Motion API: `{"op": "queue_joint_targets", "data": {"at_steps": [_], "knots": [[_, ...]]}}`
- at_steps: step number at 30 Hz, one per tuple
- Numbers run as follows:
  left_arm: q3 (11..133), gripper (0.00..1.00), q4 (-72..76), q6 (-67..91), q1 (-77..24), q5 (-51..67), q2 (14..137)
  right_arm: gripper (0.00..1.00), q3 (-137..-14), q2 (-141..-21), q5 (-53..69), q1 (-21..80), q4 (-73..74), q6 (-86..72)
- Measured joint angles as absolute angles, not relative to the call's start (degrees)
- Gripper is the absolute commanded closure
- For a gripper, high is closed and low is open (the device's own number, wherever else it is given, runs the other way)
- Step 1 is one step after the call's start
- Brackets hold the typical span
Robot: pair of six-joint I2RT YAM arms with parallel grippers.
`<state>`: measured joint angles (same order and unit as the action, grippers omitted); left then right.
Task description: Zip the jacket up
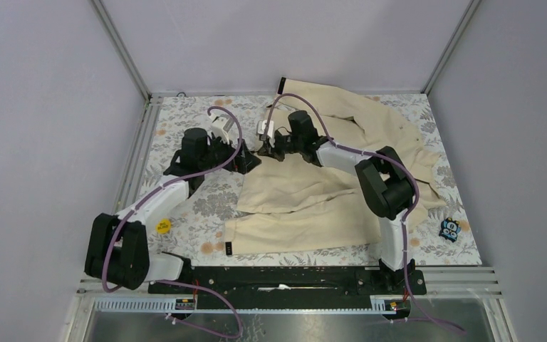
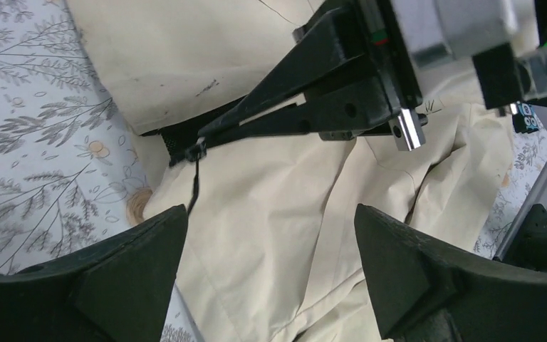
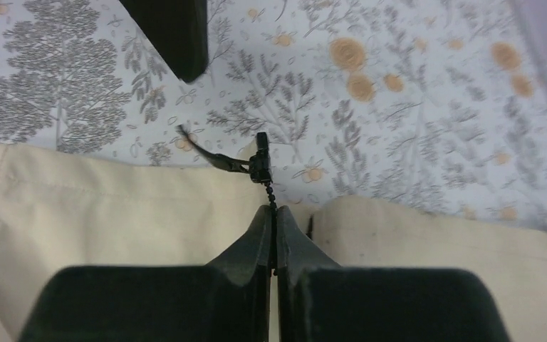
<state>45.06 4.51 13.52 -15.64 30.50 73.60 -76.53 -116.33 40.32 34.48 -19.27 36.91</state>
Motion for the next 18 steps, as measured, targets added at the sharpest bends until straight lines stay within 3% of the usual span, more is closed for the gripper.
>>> {"op": "queue_joint_targets", "data": {"at_steps": [6,11,18], "knots": [[45.08,0.13,11.14,20.23,-15.62,31.05,80.07,1.0,-84.93,-122.08,46.35,32.56,-3.55,32.71],[35.94,0.11,27.33,28.36,-17.21,22.46,79.68,1.0,-90.87,-126.37,49.17,30.2,7.25,27.81],[36.93,0.16,31.42,28.84,-21.15,18.35,86.94,1.0,-97.78,-130.3,52.27,29.32,16.14,22.0]]}}
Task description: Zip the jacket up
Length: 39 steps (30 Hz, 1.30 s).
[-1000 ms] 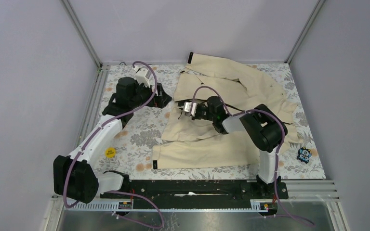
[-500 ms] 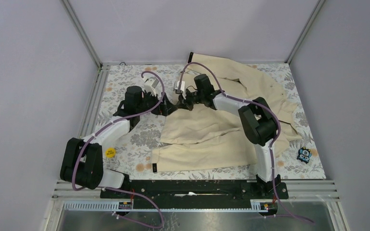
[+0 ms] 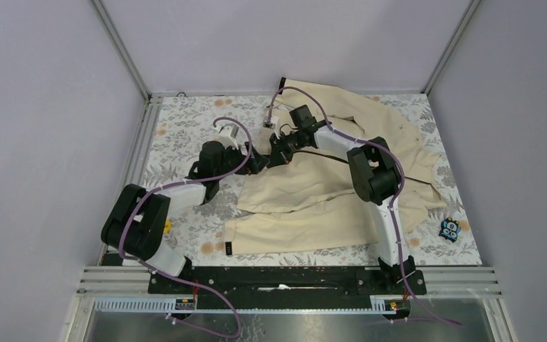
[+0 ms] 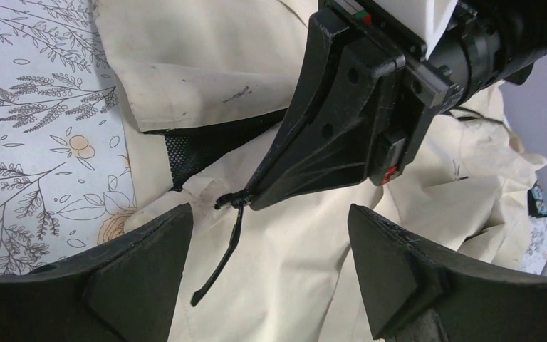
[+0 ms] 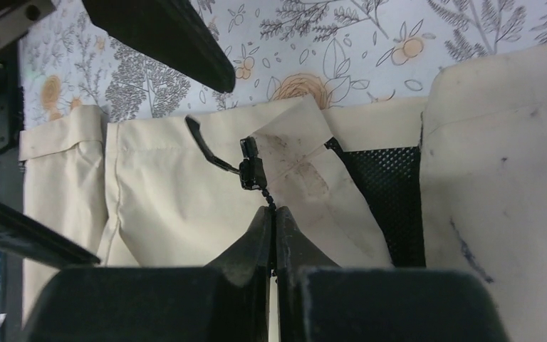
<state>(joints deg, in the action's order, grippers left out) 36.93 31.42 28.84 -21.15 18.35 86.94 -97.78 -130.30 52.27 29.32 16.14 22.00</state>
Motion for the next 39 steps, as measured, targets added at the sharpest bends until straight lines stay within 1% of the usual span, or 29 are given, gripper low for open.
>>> {"op": "queue_joint_targets", "data": {"at_steps": [7,9,12,15,16,20,24,25,27,30,36,39], "knots": [[37.23,0.14,32.25,24.36,-20.88,19.84,88.68,1.0,-99.94,-132.14,53.74,29.19,19.9,19.33],[37.39,0.16,32.34,23.24,-20.78,19.81,89.06,1.0,-100.82,-132.7,53.78,29.17,21.02,19.18],[40.88,0.2,29.3,20.99,-20.56,20.18,92.09,1.0,-101.91,-133.43,53.69,29.08,22.46,19.11],[44.05,0.2,27.64,19.44,-20.45,21.71,95.22,1.0,-103.59,-134.26,53.71,28.88,24.29,19.03],[44.23,0.22,27.42,19.14,-20.4,22.13,95.53,1.0,-104.03,-134.41,53.71,28.84,24.86,19.0],[44.25,0.39,25.85,18.04,-20.4,23.03,95.85,1.0,-104.92,-134.43,54.13,28.64,25.45,18.94],[44.23,0.4,24.67,17.39,-20.4,23.68,96.66,1.0,-105.03,-134.43,54.24,28.58,25.8,18.79],[44.21,0.42,24.58,17.39,-20.4,23.7,96.66,1.0,-105.03,-134.43,54.24,28.56,25.96,18.79],[44.1,0.5,24.93,17.5,-20.4,23.77,96.66,1.0,-105.03,-134.43,54.24,28.53,26.17,18.79],[43.83,0.56,25.19,17.98,-20.4,24.23,96.66,1.0,-105.03,-134.43,54.24,28.53,26.35,18.76],[41.3,0.6,26.68,19.03,-19.86,25.19,96.66,1.0,-105.03,-134.43,54.19,28.53,26.39,18.52],[40.84,0.73,27.11,19.94,-18.74,26.02,96.66,1.0,-105.03,-134.43,54.13,28.53,26.22,18.0]]}}
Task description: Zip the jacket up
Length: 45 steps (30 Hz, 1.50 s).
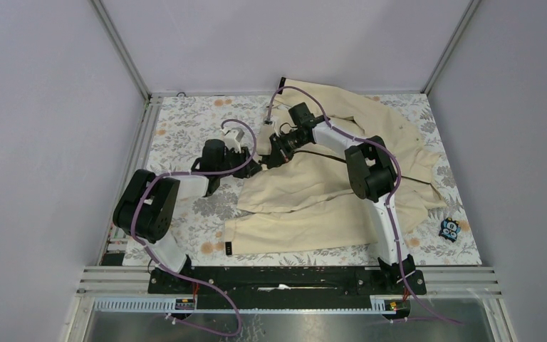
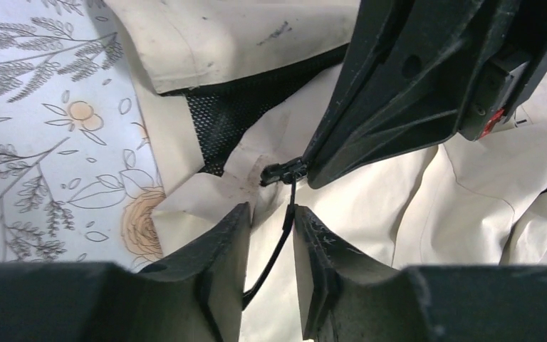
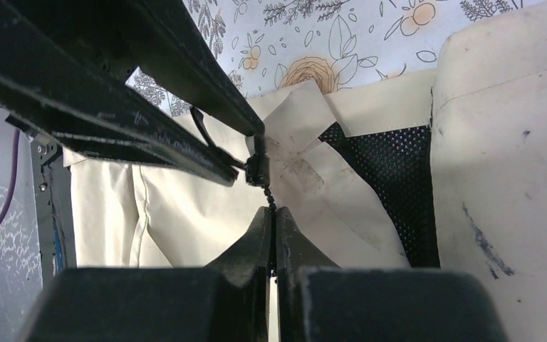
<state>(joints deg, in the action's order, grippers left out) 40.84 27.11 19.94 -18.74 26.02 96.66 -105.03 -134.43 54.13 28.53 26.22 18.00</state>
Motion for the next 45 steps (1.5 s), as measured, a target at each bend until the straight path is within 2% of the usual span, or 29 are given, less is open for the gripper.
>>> {"op": "queue_joint_targets", "data": {"at_steps": [2,7,13,22,27,29,34,36,37,41,45], "knots": [[40.84,0.83,27.44,20.64,-17.85,26.59,96.73,1.0,-104.97,-134.43,54.11,28.53,25.78,17.76],[40.84,0.99,28.53,22.13,-16.73,29.32,97.82,1.0,-104.47,-134.43,54.06,28.56,24.12,17.45],[40.84,1.0,29.71,23.2,-15.99,31.38,98.65,1.0,-103.24,-134.41,53.87,28.56,22.11,16.88],[40.56,0.79,29.41,26.48,-13.67,33.5,98.74,1.0,-98.72,-131.98,53.91,28.97,17.21,17.26],[40.34,0.73,29.12,27.35,-12.14,33.61,98.67,1.0,-98.7,-131.41,53.65,29.08,16.8,17.8],[40.01,0.66,28.82,27.29,-11.6,32.62,98.35,1.0,-98.45,-131.41,53.47,29.02,17.02,17.96],[38.04,0.29,27.07,26.81,-10.28,31.03,95.59,1.0,-97.8,-131.41,53.45,28.69,17.69,18.33],[37.32,0.09,27.35,26.79,-10.2,31.33,94.48,1.0,-97.73,-131.41,53.45,28.69,17.72,18.44],[37.04,0.05,28.1,27.0,-10.17,32.12,94.15,1.0,-97.73,-131.41,53.47,28.69,17.72,18.48],[37.1,0.04,30.94,27.42,-10.74,35.4,94.15,1.0,-97.73,-131.41,53.47,28.69,17.74,18.68],[40.29,0.09,29.74,24.75,-13.41,35.35,96.16,1.0,-97.73,-131.41,53.49,28.69,17.74,18.79]]}}
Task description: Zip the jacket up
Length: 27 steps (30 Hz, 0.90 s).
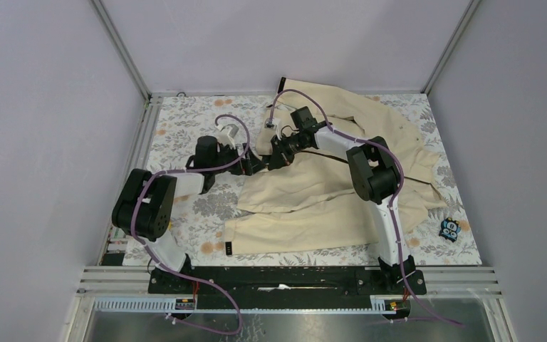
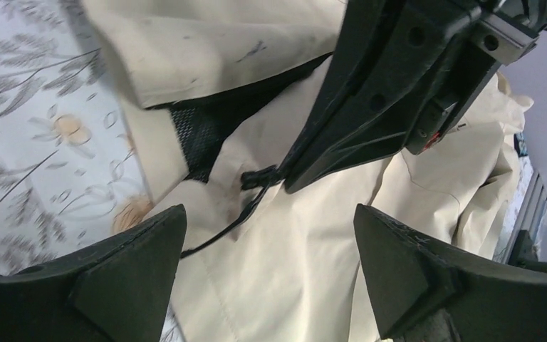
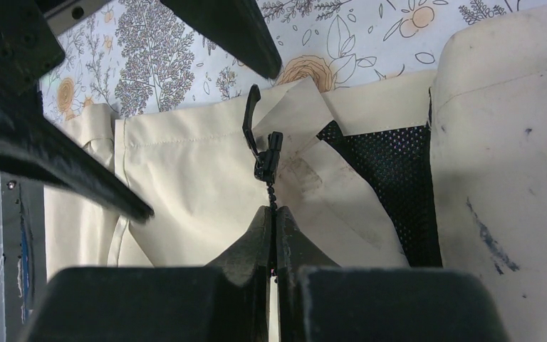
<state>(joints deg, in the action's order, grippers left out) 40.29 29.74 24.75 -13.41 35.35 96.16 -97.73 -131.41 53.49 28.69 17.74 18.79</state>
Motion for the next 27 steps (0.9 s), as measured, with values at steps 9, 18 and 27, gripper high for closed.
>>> {"op": "queue_joint_targets", "data": {"at_steps": [9,18,27], "knots": [[44.95,0.45,27.7,18.61,-15.29,35.94,102.21,1.0,-97.73,-131.41,53.49,28.69,17.74,18.9],[44.97,0.8,26.74,18.17,-15.22,36.27,102.61,1.0,-97.73,-131.41,53.49,28.69,17.74,18.92],[43.55,1.0,29.28,21.52,-15.31,36.53,102.61,0.64,-94.63,-130.23,51.57,28.69,12.64,14.52]]}}
